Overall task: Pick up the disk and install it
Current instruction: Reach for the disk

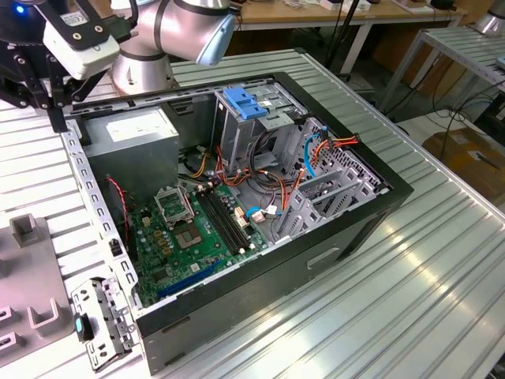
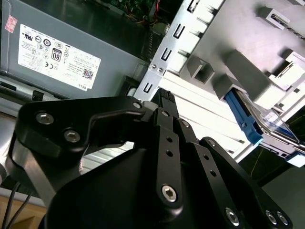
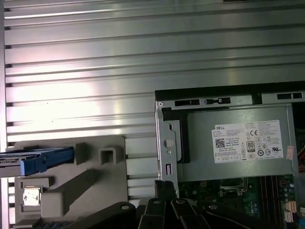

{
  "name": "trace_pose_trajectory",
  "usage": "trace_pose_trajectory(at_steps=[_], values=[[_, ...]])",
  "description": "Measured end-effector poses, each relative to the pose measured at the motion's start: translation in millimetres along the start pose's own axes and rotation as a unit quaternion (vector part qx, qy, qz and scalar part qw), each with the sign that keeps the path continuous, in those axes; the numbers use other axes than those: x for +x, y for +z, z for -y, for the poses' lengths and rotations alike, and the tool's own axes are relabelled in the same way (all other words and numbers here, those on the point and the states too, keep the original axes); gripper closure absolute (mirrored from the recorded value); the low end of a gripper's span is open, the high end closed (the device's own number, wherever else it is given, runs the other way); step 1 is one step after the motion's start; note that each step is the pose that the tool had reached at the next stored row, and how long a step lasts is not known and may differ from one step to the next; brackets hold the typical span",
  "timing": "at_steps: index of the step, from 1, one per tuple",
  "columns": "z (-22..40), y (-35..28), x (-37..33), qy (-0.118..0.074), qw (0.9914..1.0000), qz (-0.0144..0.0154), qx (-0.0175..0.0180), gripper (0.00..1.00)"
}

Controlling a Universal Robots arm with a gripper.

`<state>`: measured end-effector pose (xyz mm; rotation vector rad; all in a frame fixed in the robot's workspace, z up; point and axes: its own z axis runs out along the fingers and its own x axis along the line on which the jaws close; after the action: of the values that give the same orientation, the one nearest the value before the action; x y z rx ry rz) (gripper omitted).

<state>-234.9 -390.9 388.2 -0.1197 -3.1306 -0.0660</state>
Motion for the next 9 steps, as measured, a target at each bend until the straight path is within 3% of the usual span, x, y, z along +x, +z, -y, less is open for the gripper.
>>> trace_pose_trajectory(at_steps=[5,9], values=[[-5.4,0.5,9.4,0.0,1.0,0.0,0.0,0.89],[-10.6,1.1,21.1,0.0,1.0,0.0,0.0,0.89]])
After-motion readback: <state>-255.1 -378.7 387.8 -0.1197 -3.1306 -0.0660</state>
